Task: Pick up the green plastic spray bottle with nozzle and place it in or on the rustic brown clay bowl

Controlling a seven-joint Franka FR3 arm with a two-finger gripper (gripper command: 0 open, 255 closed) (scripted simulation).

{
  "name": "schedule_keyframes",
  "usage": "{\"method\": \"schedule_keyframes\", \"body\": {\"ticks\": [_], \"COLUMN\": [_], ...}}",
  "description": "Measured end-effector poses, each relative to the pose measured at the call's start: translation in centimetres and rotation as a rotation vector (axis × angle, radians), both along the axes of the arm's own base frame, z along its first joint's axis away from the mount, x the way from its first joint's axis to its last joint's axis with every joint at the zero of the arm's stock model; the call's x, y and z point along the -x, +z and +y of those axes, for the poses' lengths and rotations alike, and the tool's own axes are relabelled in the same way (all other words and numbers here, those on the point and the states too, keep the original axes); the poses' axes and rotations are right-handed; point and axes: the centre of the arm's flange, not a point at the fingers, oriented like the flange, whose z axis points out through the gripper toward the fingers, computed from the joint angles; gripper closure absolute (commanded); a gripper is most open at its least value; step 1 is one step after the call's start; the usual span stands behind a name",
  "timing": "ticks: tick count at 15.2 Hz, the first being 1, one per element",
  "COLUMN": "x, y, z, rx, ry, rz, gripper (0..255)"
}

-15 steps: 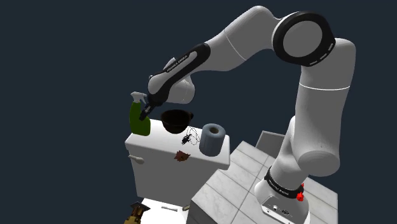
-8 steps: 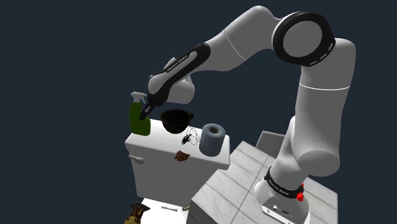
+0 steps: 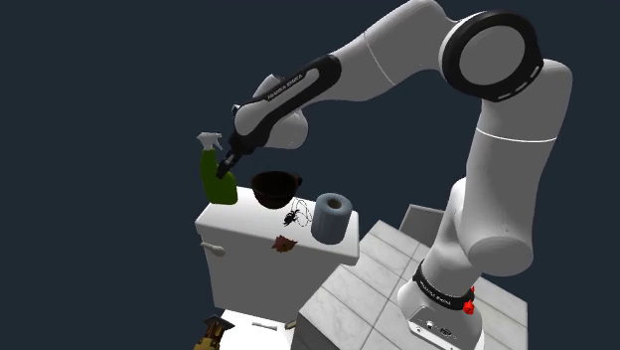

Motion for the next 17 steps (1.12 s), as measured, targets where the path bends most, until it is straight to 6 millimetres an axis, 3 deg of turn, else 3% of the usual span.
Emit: {"method": "schedule_keyframes", "body": {"ticks": [17], "x": [0.1], "y": [8.9], "z": [0.0], "rx": [0.0], "ry": [0.0], "rz": [0.0], "gripper": [255]}}
